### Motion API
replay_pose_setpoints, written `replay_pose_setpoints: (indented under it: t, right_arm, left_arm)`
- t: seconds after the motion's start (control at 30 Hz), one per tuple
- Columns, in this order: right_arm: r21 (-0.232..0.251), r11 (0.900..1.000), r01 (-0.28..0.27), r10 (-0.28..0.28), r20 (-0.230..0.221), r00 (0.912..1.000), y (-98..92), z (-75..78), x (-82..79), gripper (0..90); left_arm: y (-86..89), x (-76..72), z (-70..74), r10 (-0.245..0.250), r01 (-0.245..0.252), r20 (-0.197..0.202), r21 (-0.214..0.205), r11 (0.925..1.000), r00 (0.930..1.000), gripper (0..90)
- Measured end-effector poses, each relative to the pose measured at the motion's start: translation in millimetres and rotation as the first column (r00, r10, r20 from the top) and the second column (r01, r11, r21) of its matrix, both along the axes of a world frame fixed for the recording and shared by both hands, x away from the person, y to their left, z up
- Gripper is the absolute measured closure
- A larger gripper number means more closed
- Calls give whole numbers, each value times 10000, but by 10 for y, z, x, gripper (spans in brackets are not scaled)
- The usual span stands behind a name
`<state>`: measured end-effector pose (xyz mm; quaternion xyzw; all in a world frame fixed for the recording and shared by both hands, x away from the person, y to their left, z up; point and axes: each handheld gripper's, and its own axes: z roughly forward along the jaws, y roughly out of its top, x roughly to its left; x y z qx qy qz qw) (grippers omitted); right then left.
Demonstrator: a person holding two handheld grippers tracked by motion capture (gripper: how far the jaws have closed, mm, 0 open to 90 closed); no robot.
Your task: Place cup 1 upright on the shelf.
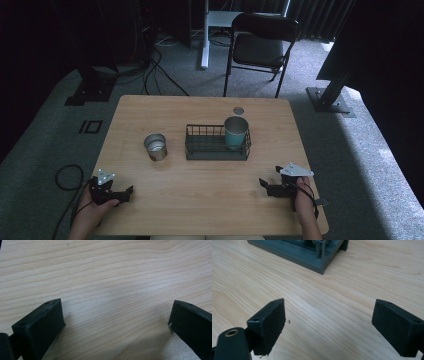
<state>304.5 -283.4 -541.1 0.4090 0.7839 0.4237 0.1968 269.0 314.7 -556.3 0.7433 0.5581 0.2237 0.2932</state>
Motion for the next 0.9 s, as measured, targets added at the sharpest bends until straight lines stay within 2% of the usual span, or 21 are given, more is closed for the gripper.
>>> replay_pose_setpoints:
  t: [0.33,0.9]
  right_arm:
    - [-148,9996,238,-241,-206,9995,-93,-19,-42,115]
    - [-717,9969,317,-365,-676,9970,-72,-140,-19,115]
  left_arm:
    - [1,0,1,-8,8,-4,16,10000,10000,4]
    - [1,-1,0,-7,7,-4,13,10000,10000,4]
